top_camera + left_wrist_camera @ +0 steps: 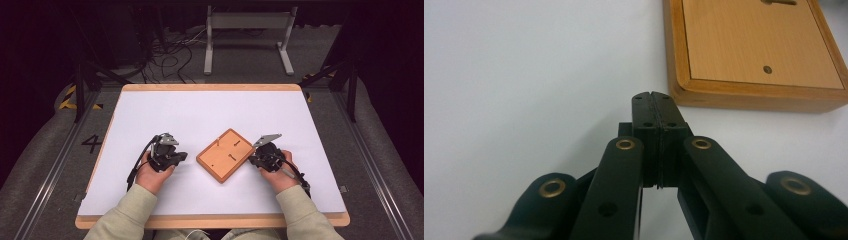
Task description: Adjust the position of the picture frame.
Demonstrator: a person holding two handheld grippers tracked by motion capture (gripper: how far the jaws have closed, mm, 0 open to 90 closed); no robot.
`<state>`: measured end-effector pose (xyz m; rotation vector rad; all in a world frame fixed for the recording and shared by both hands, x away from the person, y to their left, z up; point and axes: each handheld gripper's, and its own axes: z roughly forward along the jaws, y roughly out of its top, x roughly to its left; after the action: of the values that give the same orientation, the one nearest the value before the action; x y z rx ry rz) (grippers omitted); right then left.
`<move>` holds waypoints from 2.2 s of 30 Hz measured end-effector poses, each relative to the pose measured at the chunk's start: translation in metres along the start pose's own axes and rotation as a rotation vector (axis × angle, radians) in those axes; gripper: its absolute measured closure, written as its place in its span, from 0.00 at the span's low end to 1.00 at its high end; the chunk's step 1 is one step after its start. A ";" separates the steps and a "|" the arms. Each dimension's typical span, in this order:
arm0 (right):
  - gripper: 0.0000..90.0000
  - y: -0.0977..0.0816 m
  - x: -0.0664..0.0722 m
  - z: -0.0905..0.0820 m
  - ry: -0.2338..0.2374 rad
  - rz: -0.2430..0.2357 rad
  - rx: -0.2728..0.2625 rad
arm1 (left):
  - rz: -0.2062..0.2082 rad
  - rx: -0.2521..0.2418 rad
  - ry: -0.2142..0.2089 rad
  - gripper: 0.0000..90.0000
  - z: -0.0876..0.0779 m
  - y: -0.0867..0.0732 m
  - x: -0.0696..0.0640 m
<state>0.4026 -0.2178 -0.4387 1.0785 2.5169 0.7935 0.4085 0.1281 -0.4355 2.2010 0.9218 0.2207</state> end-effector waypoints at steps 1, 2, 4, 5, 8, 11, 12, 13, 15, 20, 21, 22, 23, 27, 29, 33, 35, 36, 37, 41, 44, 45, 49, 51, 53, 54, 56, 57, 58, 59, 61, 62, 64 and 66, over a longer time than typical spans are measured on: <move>1.00 -0.001 -0.001 -0.001 -0.003 -0.001 0.003 | -0.008 0.000 0.000 1.00 0.001 0.001 0.000; 1.00 -0.001 -0.001 -0.001 -0.003 -0.001 0.003 | -0.010 -0.002 0.001 1.00 0.003 0.002 0.001; 1.00 -0.005 -0.003 -0.011 -0.003 0.021 -0.015 | -0.031 -0.009 0.000 1.00 0.008 0.005 0.002; 1.00 -0.006 -0.004 -0.014 -0.004 0.029 -0.025 | -0.032 -0.002 -0.001 1.00 0.010 0.007 0.003; 1.00 -0.010 -0.009 -0.028 0.001 0.059 -0.063 | -0.029 0.012 -0.009 1.00 0.018 0.015 0.002; 1.00 -0.016 -0.012 -0.039 0.002 0.079 -0.078 | -0.024 0.042 -0.019 0.99 0.031 0.023 0.002; 1.00 -0.016 -0.012 -0.039 0.002 0.079 -0.078 | -0.024 0.042 -0.019 0.99 0.031 0.023 0.002; 1.00 -0.018 -0.014 -0.042 0.001 0.087 -0.082 | -0.022 0.055 -0.020 0.99 0.036 0.025 0.002; 1.00 -0.024 -0.018 -0.049 -0.003 0.105 -0.093 | -0.005 0.084 -0.058 1.00 0.044 0.028 0.001; 1.00 -0.030 -0.024 -0.055 -0.013 0.126 -0.099 | 0.004 0.113 -0.071 1.00 0.044 0.028 -0.001; 1.00 -0.031 -0.024 -0.056 -0.015 0.130 -0.100 | 0.006 0.117 -0.085 1.00 0.043 0.027 -0.001; 1.00 -0.033 -0.027 -0.060 -0.020 0.142 -0.103 | 0.026 0.128 -0.101 1.00 0.043 0.026 -0.006; 1.00 -0.034 -0.028 -0.062 -0.020 0.143 -0.106 | 0.033 0.132 -0.105 1.00 0.042 0.026 -0.009; 1.00 -0.036 -0.034 -0.069 -0.029 0.170 -0.116 | 0.095 0.151 -0.155 1.00 0.041 0.022 -0.021; 1.00 -0.037 -0.037 -0.071 -0.030 0.179 -0.117 | 0.143 0.166 -0.201 1.00 0.040 0.018 -0.035; 0.99 -0.040 -0.043 -0.075 -0.031 0.209 -0.110 | 0.222 0.172 -0.252 1.00 0.044 0.018 -0.059; 0.99 -0.041 -0.046 -0.076 -0.036 0.209 -0.113 | 0.262 0.180 -0.254 1.00 0.045 0.018 -0.069; 0.99 -0.042 -0.047 -0.077 -0.038 0.215 -0.115 | 0.280 0.179 -0.249 1.00 0.045 0.018 -0.076; 0.99 -0.042 -0.047 -0.077 -0.038 0.215 -0.115 | 0.280 0.179 -0.249 1.00 0.045 0.018 -0.076; 0.99 -0.044 -0.051 -0.080 -0.046 0.228 -0.111 | 0.320 0.163 -0.268 1.00 0.049 0.017 -0.094; 0.99 -0.044 -0.052 -0.079 -0.048 0.236 -0.107 | 0.379 0.151 -0.248 1.00 0.049 0.016 -0.102; 0.99 -0.044 -0.051 -0.079 -0.050 0.232 -0.106 | 0.389 0.148 -0.244 0.96 0.048 0.016 -0.102; 0.99 -0.042 -0.050 -0.076 -0.048 0.228 -0.104 | 0.333 0.109 -0.230 0.96 0.040 0.014 -0.084; 0.99 -0.039 -0.048 -0.071 -0.044 0.226 -0.104 | 0.294 0.080 -0.215 0.96 0.033 0.012 -0.074; 0.99 -0.034 -0.047 -0.064 -0.033 0.226 -0.102 | 0.246 0.059 -0.198 0.95 0.025 0.008 -0.063; 0.99 -0.031 -0.046 -0.059 -0.030 0.223 -0.100 | 0.227 0.049 -0.184 0.95 0.022 0.006 -0.058; 1.00 -0.026 -0.045 -0.051 -0.024 0.222 -0.098 | 0.197 0.035 -0.165 0.95 0.015 0.002 -0.048; 1.00 -0.021 -0.044 -0.045 -0.021 0.219 -0.095 | 0.187 0.029 -0.163 0.95 0.013 -0.001 -0.045; 1.00 -0.019 -0.044 -0.042 -0.019 0.224 -0.091 | 0.176 0.021 -0.157 0.95 0.008 -0.004 -0.041; 1.00 -0.015 -0.043 -0.036 -0.023 0.227 -0.082 | 0.168 0.010 -0.155 0.95 0.004 -0.007 -0.038; 1.00 -0.009 -0.042 -0.028 -0.026 0.228 -0.058 | 0.154 -0.003 -0.143 0.94 -0.002 -0.011 -0.034; 1.00 -0.006 -0.041 -0.024 -0.026 0.225 -0.047 | 0.138 -0.007 -0.137 0.94 -0.006 -0.015 -0.031; 1.00 0.002 -0.039 -0.013 -0.050 0.205 -0.028 | 0.119 -0.010 -0.122 0.95 -0.012 -0.021 -0.029; 1.00 0.008 -0.038 -0.012 -0.043 0.192 -0.057 | 0.118 -0.010 -0.117 0.94 -0.014 -0.023 -0.029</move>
<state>0.4276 -0.2455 -0.4229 1.3174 2.3656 0.8768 0.3694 0.1273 -0.4382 2.2361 0.7260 0.1495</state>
